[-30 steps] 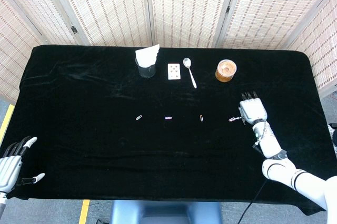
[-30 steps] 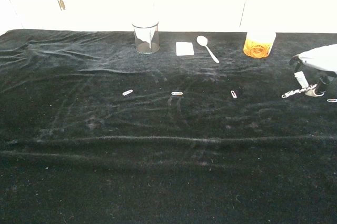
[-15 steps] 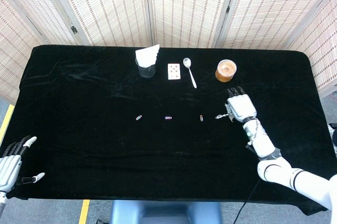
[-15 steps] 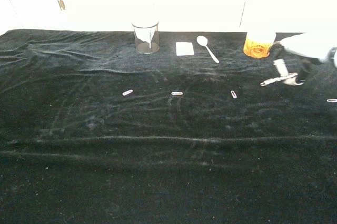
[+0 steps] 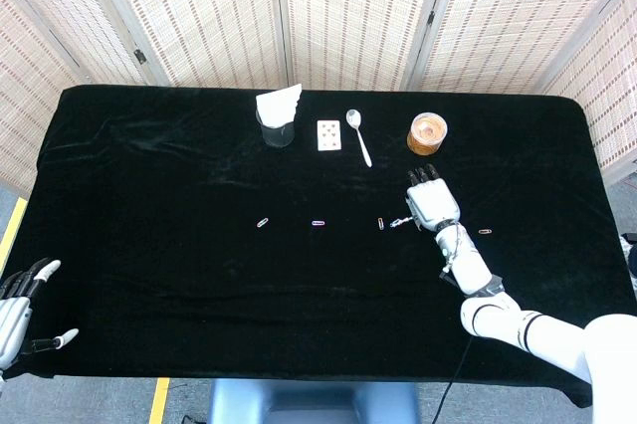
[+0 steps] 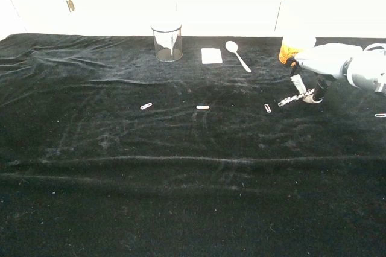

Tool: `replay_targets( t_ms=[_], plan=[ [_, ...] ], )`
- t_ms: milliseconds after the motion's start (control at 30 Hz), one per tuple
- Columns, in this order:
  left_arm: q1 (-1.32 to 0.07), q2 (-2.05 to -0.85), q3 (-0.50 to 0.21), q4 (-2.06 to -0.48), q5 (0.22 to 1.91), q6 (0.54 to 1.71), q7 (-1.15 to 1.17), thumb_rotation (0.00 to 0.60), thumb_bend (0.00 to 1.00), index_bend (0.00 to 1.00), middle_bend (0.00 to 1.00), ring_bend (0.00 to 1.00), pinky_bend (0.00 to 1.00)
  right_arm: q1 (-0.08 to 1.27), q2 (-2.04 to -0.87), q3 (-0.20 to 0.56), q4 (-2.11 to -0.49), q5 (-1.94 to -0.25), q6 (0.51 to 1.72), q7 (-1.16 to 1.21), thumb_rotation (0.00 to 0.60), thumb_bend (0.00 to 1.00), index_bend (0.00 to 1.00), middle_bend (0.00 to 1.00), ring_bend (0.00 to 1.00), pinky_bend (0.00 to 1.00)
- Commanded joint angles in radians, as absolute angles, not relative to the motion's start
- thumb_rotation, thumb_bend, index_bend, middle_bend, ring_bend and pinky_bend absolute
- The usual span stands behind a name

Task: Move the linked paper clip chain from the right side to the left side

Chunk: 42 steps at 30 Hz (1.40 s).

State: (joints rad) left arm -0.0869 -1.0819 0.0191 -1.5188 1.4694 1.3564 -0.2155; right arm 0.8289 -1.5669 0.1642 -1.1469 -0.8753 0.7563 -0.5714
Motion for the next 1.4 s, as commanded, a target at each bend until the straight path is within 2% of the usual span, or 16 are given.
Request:
replay_targets(
  t_ms=[33,1400],
  plan=[
    [-0.087,-1.081,0.019,-1.517,1.47,1.355,-0.219,0.6,0.15,0.0,0.06,0.12,0.1,0.836,-1.579,0.158,-1.131,-0.87,0.753,-0.577,0.6,0.41,0.77,0.13,0.08,0.0],
    [-0.082,-1.077,0.006,-1.51,1.448,1.351,-0.238,0.6,0.15,0.0,0.06,0.12,0.1,0.913,-1.696,0.176,-0.941,-0.962,0.634,-0.384,0.6,0.41,0.77,0.13,0.07,0.0]
  ],
)
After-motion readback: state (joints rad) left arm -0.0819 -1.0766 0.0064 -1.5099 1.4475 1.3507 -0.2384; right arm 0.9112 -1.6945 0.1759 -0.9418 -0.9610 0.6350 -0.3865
